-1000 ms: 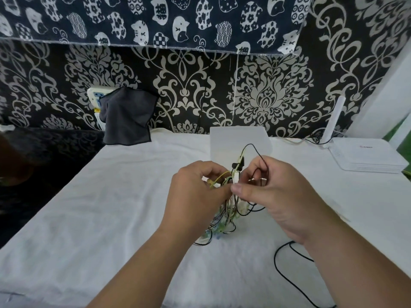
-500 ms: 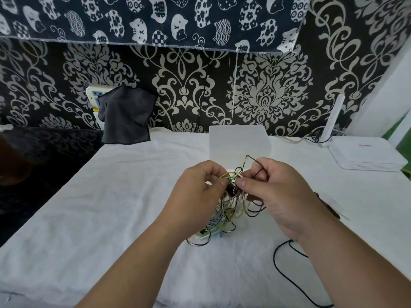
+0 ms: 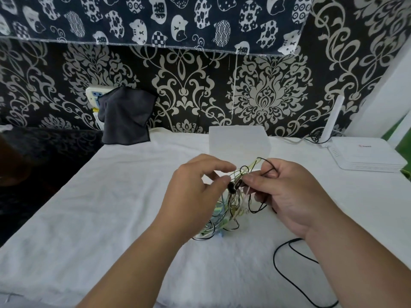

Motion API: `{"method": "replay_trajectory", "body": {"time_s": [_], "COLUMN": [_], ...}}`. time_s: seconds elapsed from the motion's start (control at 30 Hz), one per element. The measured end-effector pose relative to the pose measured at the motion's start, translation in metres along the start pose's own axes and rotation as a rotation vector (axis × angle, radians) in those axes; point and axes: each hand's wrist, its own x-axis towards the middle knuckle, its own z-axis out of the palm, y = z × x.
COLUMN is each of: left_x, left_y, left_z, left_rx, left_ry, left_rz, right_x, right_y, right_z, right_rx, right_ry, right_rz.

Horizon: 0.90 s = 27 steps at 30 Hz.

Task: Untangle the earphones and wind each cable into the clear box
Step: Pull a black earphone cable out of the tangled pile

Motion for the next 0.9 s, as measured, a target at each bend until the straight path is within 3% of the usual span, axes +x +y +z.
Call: {"method": "replay_trajectory", "body": {"time_s": [0.17,0.4,0.63,0.9], "left_x": [0.002,0.003,0.002,0.002], "left_y": [0.001,-0.008,-0.010,-0.007], "left_z": [-0.001,-0.003,0.000,0.006], "left_rx": [-0.164,-0.276,-0.338,-0.383], "left_ry": [-0.207,-0.347,-0.264,-0.215], "left_rz": [-0.143,-0.251,-0.175,-0.159], "right_x": [-0.003,-0.007,-0.006,-0.009], "right_y": [-0.004,-0.009,-0.010,-0.008], "right_z": [0.000,0.003,0.002,0.009], "right_rx": [0.025,0.122,0.156,-0.095], "right_ry": [-0.053,-0.090,-0.037,0.114], "right_rz": [-0.014,0.128,0.177,-0.053]}}
